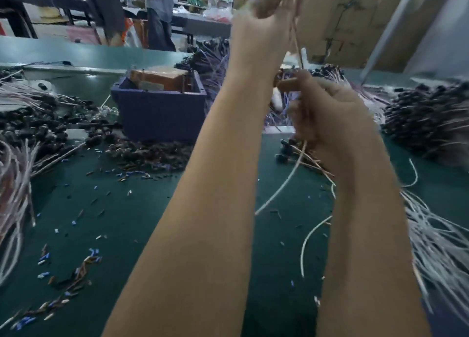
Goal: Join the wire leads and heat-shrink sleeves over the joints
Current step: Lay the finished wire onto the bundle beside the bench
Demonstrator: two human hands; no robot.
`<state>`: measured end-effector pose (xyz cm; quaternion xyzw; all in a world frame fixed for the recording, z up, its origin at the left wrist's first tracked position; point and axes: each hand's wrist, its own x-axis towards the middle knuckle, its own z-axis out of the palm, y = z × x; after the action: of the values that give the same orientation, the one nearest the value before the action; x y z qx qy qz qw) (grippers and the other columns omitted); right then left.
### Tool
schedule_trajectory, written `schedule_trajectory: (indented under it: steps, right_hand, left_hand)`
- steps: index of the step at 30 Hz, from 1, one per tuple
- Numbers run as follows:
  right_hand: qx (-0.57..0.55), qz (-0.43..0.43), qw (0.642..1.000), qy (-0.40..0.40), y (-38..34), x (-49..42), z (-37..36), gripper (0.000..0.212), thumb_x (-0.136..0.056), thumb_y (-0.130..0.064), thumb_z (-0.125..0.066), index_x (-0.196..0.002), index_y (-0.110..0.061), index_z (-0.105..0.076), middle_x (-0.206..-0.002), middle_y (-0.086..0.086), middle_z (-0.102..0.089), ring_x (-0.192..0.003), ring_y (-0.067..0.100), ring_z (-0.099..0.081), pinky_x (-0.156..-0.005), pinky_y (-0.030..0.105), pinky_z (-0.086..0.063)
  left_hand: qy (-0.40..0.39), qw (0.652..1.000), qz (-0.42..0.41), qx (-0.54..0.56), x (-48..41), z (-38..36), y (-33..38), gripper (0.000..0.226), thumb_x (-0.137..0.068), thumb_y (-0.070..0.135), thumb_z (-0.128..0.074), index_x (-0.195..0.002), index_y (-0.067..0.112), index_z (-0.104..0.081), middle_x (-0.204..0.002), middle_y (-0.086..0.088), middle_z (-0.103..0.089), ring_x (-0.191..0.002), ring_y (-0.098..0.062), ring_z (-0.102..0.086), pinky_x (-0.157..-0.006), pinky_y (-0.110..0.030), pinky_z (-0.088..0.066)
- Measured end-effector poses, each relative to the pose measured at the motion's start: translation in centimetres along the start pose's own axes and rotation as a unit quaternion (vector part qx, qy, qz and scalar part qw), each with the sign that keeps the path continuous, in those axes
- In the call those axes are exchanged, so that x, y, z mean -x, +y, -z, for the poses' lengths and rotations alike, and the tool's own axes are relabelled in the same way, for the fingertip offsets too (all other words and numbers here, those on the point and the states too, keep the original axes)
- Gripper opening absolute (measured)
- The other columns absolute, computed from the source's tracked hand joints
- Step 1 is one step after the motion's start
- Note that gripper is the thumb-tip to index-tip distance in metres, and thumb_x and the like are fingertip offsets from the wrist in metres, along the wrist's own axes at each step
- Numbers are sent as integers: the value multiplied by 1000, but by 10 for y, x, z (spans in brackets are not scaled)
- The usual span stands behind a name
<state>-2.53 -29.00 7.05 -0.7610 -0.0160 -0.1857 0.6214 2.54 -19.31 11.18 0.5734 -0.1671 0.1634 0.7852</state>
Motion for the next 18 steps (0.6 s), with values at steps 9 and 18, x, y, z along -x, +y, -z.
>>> schedule_trajectory:
  steps: [9,18]
  right_hand:
    - [408,-115,892,157,27,7,147,12,-90,-26,-62,-80,-19,-63,-83,0,-70,-76,11,-63,-64,22,-42]
    - [411,-267,846,212,157,-15,140,13,-86,-19,-62,-98,-17,-65,-97,7,-69,-88,27,-64,-73,32,-49]
  left_hand:
    - [-15,921,340,190,31,-126,-89,8,-95,-1,-48,-90,0,-54,-55,-4,-59,-48,-8,-56,-53,-17,-51]
    - [-101,905,411,-38,64,-147,-182,19,-91,0,-43,-75,8,-50,-73,-7,-48,-79,-21,-49,-73,-27,-41]
